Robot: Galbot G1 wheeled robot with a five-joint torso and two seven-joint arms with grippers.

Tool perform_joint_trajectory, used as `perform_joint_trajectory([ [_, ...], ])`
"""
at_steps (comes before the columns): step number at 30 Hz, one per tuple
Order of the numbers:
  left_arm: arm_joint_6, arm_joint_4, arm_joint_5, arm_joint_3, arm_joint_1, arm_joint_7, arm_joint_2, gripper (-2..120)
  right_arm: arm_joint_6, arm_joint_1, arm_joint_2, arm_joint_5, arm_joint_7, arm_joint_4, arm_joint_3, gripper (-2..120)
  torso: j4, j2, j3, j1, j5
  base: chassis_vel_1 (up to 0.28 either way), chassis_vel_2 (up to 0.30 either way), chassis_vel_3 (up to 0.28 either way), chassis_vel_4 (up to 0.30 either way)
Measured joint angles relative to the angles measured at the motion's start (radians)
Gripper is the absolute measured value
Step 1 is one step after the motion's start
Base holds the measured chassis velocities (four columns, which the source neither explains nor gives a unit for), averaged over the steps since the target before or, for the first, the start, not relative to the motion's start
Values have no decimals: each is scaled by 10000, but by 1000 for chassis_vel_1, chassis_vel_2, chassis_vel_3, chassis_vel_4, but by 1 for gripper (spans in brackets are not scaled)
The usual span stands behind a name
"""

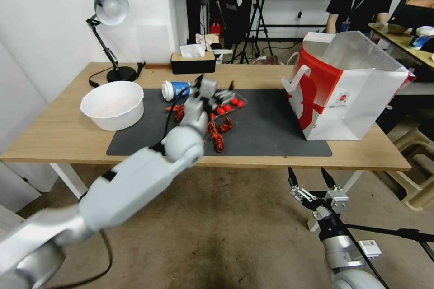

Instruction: Pick up the trash from the table and place it into the takeout bag.

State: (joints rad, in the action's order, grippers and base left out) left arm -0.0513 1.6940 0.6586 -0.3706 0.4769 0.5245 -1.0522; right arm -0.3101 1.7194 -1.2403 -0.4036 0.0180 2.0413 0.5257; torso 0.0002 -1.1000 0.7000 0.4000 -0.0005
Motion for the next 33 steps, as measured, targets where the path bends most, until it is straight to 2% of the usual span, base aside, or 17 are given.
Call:
perform_joint_trajectory([
  [7, 50, 157, -87, 372, 426, -73, 68, 100, 12, -22, 12, 2, 1, 0, -14, 100, -2, 0, 0, 0, 5, 0, 0, 0, 0],
  [9, 134, 305, -428, 1040, 1165, -144, 89, 100, 13, -59, 34, 9, 1, -22, -42, 100, -3, 0, 0, -1, 3, 0, 0, 0, 0],
  [10, 134, 305, -428, 1040, 1165, -144, 89, 100, 13, -59, 34, 9, 1, -22, -42, 100, -3, 0, 0, -1, 3, 0, 0, 0, 0],
  [14, 190, 913, -858, 2245, 2583, -209, 155, 100, 19, -94, 55, 12, 1, -40, -69, 100, -6, 0, 0, 0, 4, 0, 0, 0, 0],
  [15, 190, 913, -858, 2245, 2583, -209, 155, 100, 19, -94, 55, 12, 1, -40, -69, 100, -6, 0, 0, 0, 4, 0, 0, 0, 0],
  [18, 265, 1447, -1272, 3106, 3792, -357, 436, 100, 38, -144, 128, 6, 2, -57, -110, 100, 0, -1, -1, -1, 3, 0, 0, 0, 0],
  [19, 265, 1447, -1272, 3106, 3792, -357, 436, 100, 38, -144, 128, 6, 2, -57, -110, 100, 0, -1, -1, -1, 3, 0, 0, 0, 0],
  [23, 676, 2078, -1888, 4149, 5369, -814, 706, 100, 69, -230, 180, -27, 16, -68, -117, 100, -3, -1, -1, 0, 5, 0, 0, 0, 0],
  [24, 676, 2078, -1888, 4149, 5369, -814, 706, 100, 69, -230, 180, -27, 16, -68, -117, 100, -3, -1, -1, 0, 5, 0, 0, 0, 0],
  [26, 975, 2420, -2343, 4772, 6561, -862, 672, 100, 90, -299, 196, -45, 25, -68, -119, 100, -2, -1, -1, -1, 3, 0, 0, 0, 0],
  [28, 1257, 2636, -2677, 5107, 7419, -865, 583, 100, 97, -308, 200, -45, 30, -69, -118, 100, -2, -1, -1, -1, 4, 0, 0, 0, 0],
  [33, 1483, 2914, -3059, 5469, 8308, -843, 429, 100, 89, -213, 187, -1, 34, -69, -115, 100, -2, -1, -1, -1, 4, 0, 0, 0, 0],
])
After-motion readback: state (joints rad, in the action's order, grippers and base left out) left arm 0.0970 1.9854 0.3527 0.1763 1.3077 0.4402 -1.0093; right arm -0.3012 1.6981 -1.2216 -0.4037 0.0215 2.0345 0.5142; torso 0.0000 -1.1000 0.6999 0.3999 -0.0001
